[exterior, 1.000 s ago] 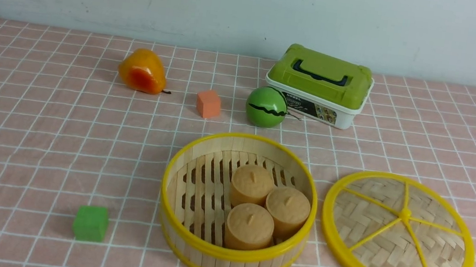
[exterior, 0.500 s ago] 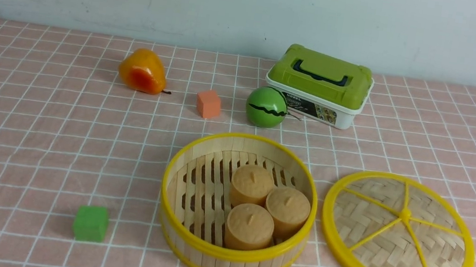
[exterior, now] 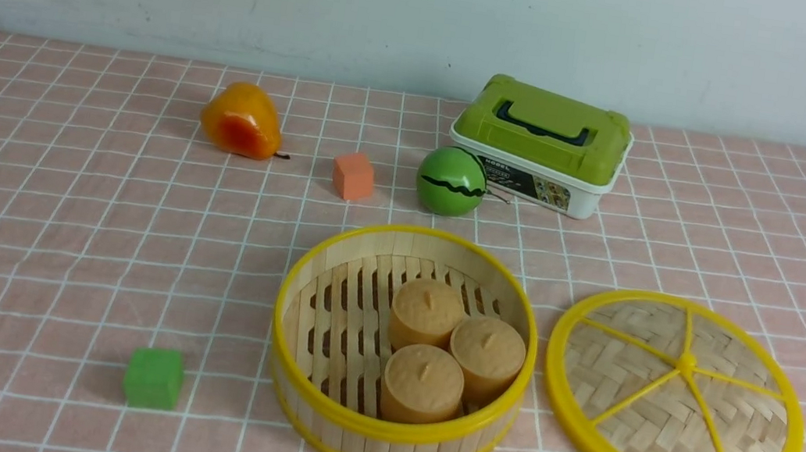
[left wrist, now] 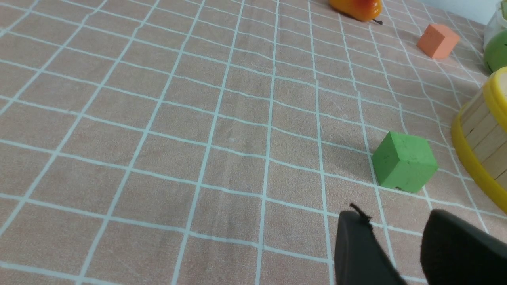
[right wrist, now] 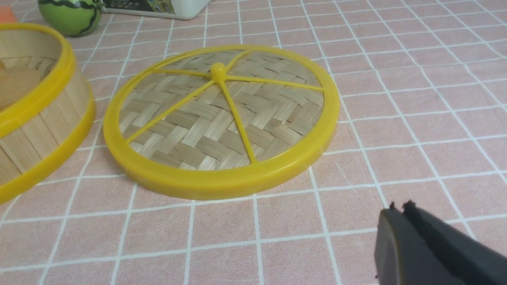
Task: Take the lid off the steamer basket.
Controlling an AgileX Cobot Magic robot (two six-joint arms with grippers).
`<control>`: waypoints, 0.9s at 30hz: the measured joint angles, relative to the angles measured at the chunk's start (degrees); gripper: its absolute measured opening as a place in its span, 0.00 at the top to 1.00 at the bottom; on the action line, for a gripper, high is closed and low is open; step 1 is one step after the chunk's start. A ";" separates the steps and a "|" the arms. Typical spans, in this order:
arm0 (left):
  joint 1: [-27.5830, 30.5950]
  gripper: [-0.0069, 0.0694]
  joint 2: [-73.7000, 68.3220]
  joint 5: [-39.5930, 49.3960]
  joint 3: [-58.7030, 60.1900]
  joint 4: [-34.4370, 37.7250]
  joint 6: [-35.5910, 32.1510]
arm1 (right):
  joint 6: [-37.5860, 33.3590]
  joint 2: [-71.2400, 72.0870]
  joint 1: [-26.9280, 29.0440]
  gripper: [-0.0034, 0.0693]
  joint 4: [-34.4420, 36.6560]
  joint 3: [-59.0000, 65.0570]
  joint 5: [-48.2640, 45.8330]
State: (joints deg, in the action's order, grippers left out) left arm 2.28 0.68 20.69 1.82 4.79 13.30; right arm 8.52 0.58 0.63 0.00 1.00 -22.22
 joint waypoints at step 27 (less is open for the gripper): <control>0.00 0.60 0.00 0.00 0.00 0.00 0.00 | 0.00 0.00 0.00 0.95 0.00 0.00 -0.05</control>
State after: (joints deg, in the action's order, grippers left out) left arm 2.28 0.68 20.69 1.82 4.79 13.30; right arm 8.52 0.58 0.63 0.00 1.00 -22.27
